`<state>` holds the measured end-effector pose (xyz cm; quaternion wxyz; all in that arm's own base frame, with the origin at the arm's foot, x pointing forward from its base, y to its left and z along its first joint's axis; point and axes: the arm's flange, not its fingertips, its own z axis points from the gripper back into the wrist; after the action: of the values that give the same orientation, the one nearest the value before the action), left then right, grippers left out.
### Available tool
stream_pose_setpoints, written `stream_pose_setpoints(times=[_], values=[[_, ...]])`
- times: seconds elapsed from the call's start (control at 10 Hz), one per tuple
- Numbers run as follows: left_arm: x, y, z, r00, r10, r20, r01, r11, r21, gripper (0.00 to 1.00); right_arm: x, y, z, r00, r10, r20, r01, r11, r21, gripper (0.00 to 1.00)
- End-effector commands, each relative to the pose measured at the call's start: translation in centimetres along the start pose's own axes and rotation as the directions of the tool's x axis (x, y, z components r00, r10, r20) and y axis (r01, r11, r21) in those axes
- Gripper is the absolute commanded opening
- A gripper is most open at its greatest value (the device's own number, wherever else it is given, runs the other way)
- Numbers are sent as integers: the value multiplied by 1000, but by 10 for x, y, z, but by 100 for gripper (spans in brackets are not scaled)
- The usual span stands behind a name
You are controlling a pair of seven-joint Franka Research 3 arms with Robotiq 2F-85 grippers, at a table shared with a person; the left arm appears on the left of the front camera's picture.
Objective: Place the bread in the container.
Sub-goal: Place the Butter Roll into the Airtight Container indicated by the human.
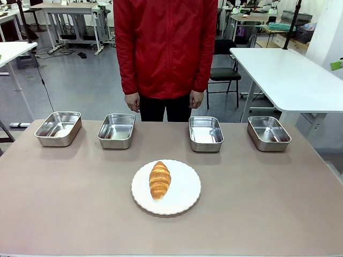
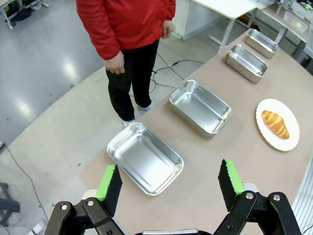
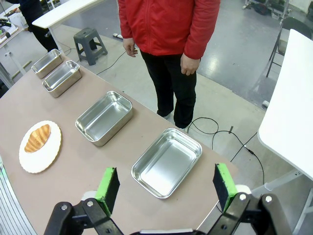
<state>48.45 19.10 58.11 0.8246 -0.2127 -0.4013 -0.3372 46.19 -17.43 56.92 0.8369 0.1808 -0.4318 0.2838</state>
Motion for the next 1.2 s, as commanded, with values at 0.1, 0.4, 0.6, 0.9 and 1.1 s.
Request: stream_pose_setpoints(times=[0.1,0.4,0.6,0.9,1.1], values=[[-1,0,1,1000,-9,11,9,1000,-10,100,1,1,0,1000,3,4,-3,1000,2,100],[-1,0,1,1000,-9,11,9,1000,-10,100,1,1,0,1000,3,4,-3,1000,2,100],[-1,0,1,1000,-9,11,9,1000,-10,100,1,1,0,1000,3,4,-3,1000,2,100],[-1,0,1,1000,-9,11,9,1000,-10,100,1,1,0,1000,3,4,-3,1000,2,100],[-1,0,1,1000,-9,11,9,1000,-10,100,1,1,0,1000,3,4,-3,1000,2,100]])
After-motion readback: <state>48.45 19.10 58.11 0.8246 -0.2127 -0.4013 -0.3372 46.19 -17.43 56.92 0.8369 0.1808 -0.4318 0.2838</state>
